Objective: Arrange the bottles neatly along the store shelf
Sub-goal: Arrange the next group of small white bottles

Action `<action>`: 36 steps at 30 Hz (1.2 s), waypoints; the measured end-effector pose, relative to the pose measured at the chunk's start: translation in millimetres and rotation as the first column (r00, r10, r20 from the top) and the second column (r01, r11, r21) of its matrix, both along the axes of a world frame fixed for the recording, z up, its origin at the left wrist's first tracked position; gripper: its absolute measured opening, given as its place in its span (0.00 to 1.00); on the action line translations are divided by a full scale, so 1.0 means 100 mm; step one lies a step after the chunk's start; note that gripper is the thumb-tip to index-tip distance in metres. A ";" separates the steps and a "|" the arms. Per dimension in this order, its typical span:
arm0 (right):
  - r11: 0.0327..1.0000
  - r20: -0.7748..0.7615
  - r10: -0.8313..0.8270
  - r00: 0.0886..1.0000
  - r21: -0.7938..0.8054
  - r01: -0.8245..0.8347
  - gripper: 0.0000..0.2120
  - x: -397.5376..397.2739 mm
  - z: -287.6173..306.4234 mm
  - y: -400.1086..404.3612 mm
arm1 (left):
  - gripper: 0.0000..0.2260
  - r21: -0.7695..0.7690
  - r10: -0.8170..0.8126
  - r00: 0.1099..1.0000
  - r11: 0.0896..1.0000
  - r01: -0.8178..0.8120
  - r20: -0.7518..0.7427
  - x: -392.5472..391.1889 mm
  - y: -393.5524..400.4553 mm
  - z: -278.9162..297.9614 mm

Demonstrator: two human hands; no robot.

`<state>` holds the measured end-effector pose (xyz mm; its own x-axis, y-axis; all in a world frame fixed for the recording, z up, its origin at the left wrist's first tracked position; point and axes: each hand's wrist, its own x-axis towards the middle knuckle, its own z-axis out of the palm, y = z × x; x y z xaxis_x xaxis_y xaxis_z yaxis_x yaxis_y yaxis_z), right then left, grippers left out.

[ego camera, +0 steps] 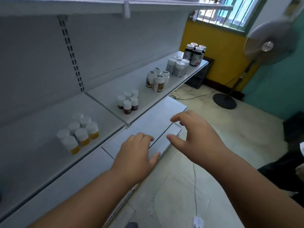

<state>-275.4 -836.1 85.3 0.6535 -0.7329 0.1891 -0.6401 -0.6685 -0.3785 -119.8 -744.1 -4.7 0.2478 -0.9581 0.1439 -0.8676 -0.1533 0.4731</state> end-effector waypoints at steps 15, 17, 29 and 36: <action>0.889 0.001 0.455 0.891 0.056 -0.454 0.18 0.97 -0.41 -1.69 | 0.24 -0.034 0.490 0.870 0.872 -0.489 0.060 0.36 -0.91 -0.17; 0.838 0.003 0.541 0.841 0.073 -0.540 0.17 1.10 -0.45 -1.86 | 0.25 -0.046 0.596 0.802 0.803 -0.594 0.049 0.32 -0.93 -0.17; 0.761 0.078 0.639 0.765 0.076 -0.644 0.13 1.61 -0.66 -2.22 | 0.44 0.202 0.676 0.695 0.665 -0.719 0.245 0.41 -1.02 -0.37; 0.787 0.079 0.613 0.786 0.023 -0.617 0.15 1.77 -0.72 -2.21 | 0.47 0.216 0.590 0.732 0.709 -0.672 0.340 0.45 -1.00 -0.46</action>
